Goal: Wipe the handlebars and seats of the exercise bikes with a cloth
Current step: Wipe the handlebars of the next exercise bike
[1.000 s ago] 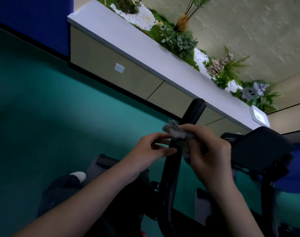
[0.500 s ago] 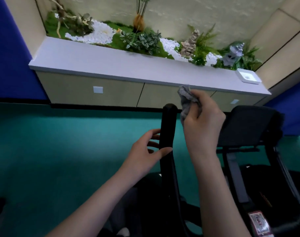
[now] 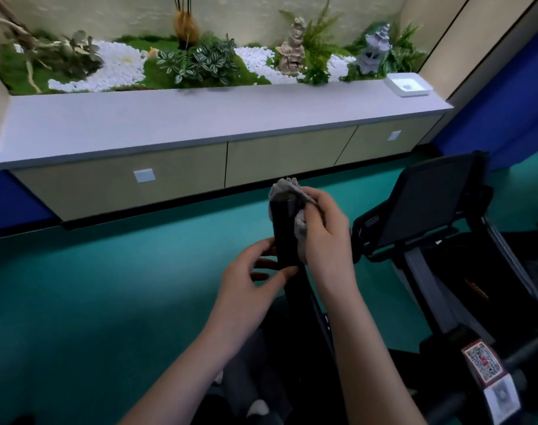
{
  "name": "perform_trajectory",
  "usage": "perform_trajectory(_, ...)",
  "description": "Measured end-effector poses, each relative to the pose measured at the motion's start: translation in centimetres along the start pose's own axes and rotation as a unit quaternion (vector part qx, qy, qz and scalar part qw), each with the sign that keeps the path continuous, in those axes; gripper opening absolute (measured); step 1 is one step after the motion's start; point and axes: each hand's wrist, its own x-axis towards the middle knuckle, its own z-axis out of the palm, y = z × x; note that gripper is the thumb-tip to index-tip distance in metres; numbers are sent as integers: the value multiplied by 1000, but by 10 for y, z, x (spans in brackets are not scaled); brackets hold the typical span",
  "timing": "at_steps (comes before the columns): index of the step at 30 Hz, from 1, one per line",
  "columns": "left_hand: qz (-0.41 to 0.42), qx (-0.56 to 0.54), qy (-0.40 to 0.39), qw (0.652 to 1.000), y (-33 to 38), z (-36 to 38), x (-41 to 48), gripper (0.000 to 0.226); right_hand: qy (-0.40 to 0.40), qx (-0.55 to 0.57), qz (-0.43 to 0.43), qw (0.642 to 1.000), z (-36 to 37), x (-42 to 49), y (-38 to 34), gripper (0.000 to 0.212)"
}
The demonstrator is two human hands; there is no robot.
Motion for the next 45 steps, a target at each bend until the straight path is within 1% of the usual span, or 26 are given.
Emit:
perform_trajectory(4,0,-23,-9,1000,2,-1,0,34,-65,131,69,987,-1,4,12,34)
perform_trajectory(6,-4,-33,-8,999,3,-1,0,31,-73,152,108,980,-2,4,17,40)
perform_trajectory(8,-7,-33,-10,999,3,-2,0,27,-66,145,129,979,-4,2,22,40)
perform_trajectory(11,-14,-28,-5,999,2,-3,-3,22,-88,148,109,979,-6,-3,27,33)
perform_trajectory(13,-17,-26,12,999,-1,-3,-6,21,-103,142,85,981,-9,-7,27,32)
perform_trajectory(15,-13,-27,39,999,-2,-3,-8,26,-111,129,71,983,-12,-12,27,35)
perform_trajectory(17,-14,-41,59,997,-2,-3,-8,35,-124,118,62,983,-15,-17,26,36)
perform_trajectory(19,-19,-43,55,997,-1,-2,-8,41,-137,106,66,983,-18,-21,24,33)
perform_trajectory(21,-22,-25,38,999,-1,-1,-8,40,-140,94,78,983,-20,-24,24,31)
perform_trajectory(25,-23,1,15,1000,-1,1,-9,39,-136,71,92,984,-22,-31,23,31)
perform_trajectory(28,-19,20,-3,1000,-1,2,-10,40,-130,44,76,988,-25,-37,25,30)
perform_trajectory(30,-17,28,-13,999,0,3,-11,36,-120,21,67,990,-30,-44,28,29)
perform_trajectory(34,-19,12,-16,1000,5,2,-8,27,-90,-14,67,994,-44,-60,39,28)
perform_trajectory(37,-24,1,-26,999,6,2,-6,24,-105,-36,86,990,-57,-70,43,26)
perform_trajectory(40,-27,-18,-26,999,5,4,-7,27,-118,-66,95,986,-74,-83,47,25)
perform_trajectory(41,-26,-21,-26,999,5,4,-7,27,-105,-75,93,987,-79,-87,47,26)
perform_trajectory(44,-18,-19,-29,999,4,4,-7,24,-15,-114,59,992,-82,-89,43,26)
perform_trajectory(45,-15,-16,-28,999,4,4,-7,24,1,-128,43,991,-78,-86,39,26)
